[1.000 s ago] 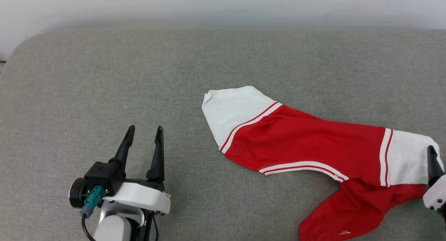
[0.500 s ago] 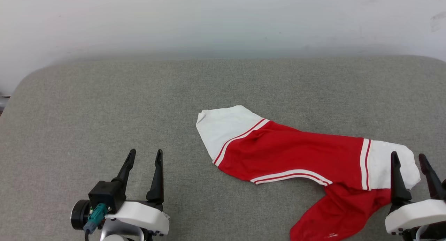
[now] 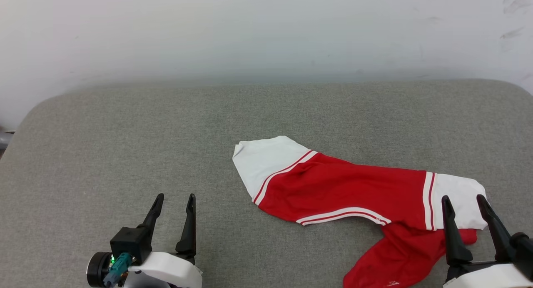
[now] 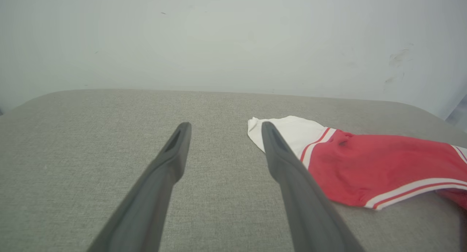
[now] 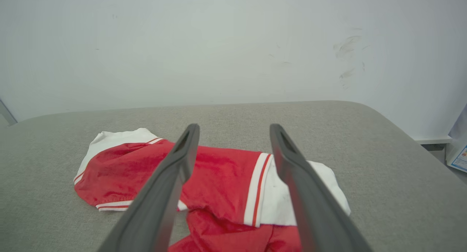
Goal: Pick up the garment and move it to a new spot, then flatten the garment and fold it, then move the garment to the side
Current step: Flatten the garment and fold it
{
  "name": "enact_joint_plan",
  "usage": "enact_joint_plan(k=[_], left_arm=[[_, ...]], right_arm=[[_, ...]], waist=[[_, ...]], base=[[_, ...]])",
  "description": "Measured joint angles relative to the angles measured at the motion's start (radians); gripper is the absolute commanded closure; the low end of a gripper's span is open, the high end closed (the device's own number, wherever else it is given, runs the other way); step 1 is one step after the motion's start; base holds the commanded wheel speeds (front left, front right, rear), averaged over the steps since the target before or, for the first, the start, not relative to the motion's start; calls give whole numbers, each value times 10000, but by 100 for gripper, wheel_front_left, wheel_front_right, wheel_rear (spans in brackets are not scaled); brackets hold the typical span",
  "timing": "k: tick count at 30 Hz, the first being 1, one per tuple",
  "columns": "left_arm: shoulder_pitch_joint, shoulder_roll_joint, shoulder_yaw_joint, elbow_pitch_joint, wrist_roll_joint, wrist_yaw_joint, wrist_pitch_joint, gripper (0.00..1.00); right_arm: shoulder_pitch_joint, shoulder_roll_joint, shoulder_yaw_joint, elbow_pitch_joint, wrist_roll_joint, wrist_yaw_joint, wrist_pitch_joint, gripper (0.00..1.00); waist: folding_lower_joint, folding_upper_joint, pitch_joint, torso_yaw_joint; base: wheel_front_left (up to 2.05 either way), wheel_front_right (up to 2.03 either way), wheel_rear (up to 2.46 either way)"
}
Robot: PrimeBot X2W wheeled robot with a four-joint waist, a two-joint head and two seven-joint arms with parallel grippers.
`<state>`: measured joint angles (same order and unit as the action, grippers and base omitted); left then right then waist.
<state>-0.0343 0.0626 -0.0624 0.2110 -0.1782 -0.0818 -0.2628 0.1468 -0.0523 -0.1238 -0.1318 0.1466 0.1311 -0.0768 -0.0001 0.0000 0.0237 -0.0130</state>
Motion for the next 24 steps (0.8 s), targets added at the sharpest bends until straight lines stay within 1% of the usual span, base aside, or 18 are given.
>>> enact_joint_plan(k=[5, 9, 13, 17, 21, 24], left_arm=[[-6, 94, -257, 23, 100, 23, 284, 0], [-387, 190, -1164, -117, 589, -163, 1058, 0], [-1022, 148, -2635, -305, 800, -395, 1952, 0], [-1636, 173, -4309, -393, 748, -472, 2690, 0], [-2452, 512, -6470, -349, 102, -476, 3350, 0], [-3134, 821, -7877, -188, -608, -476, 3992, 0]], right_arm=[[210, 4, 180, -443, 8, 0, 247, 0], [276, 4, 186, -731, -249, 0, 428, 0], [317, 4, 259, -997, -477, 0, 598, 0], [202, 6, 251, -1195, -502, 0, 677, 0], [71, 8, 178, -1225, -487, 0, 721, 0], [-81, 8, 167, -1246, -441, 2, 732, 0]], waist=[[0, 0, 34, -41], [0, 0, 258, -9], [0, 0, 592, 0], [1, 0, 969, -77], [1, 0, 1337, -219], [1, 0, 1585, -337]], base=[[0, 0, 0], [0, 0, 0], [0, 0, 0], [0, 0, 0], [0, 0, 0], [0, 0, 0]])
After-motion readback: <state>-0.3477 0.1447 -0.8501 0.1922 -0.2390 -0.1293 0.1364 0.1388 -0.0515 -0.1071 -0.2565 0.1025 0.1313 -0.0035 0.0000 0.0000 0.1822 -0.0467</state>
